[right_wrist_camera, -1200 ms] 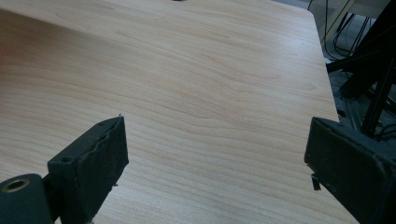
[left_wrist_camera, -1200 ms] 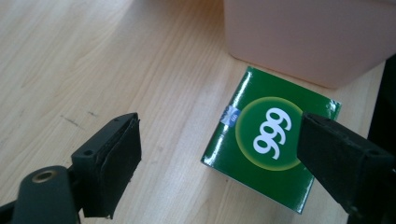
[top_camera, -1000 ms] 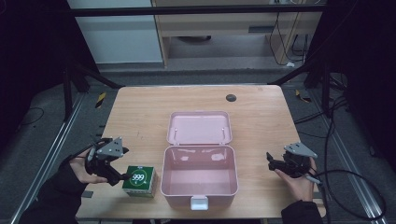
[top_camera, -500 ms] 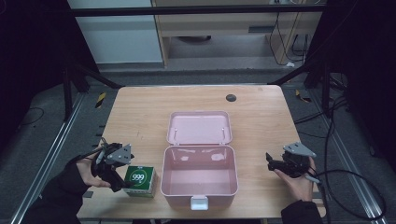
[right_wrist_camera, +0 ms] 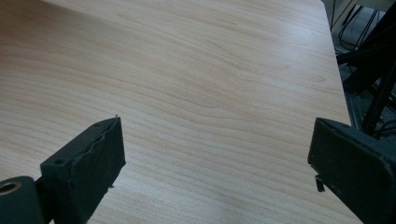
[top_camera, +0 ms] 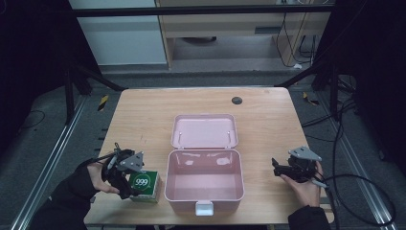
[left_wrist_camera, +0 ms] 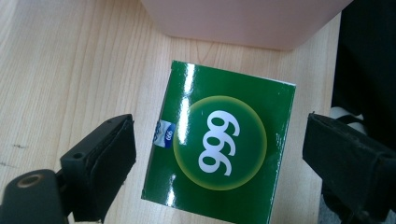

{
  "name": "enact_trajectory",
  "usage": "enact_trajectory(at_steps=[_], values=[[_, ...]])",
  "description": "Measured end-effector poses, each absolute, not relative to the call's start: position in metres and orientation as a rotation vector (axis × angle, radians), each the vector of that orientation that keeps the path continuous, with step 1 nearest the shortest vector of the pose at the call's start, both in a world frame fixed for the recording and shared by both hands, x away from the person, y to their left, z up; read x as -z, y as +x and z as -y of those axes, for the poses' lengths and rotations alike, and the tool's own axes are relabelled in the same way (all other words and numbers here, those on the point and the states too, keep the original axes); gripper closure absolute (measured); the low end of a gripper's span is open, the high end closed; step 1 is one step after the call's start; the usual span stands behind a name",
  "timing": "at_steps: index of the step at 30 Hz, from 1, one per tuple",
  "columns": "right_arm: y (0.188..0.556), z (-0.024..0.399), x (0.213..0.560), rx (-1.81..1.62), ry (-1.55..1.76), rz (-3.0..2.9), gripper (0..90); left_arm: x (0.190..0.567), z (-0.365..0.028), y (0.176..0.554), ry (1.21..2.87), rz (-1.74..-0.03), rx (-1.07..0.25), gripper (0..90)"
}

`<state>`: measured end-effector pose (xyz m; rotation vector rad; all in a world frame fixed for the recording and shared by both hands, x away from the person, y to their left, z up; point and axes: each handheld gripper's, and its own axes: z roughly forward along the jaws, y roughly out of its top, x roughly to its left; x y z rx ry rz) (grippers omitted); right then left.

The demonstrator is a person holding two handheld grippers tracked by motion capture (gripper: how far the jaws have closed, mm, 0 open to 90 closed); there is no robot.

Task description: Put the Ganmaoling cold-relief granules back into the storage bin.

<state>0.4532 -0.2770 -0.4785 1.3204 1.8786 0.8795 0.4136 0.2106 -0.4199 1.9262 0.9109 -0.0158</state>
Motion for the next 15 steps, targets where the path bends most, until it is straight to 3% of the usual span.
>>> enact_trajectory(at_steps=[15], values=[[0.455, 0.277, 0.48, -0.858, 1.322, -1.905, 2.9, 0.435, -0.199, 0.412, 1.92, -0.921, 0.022, 8.6]])
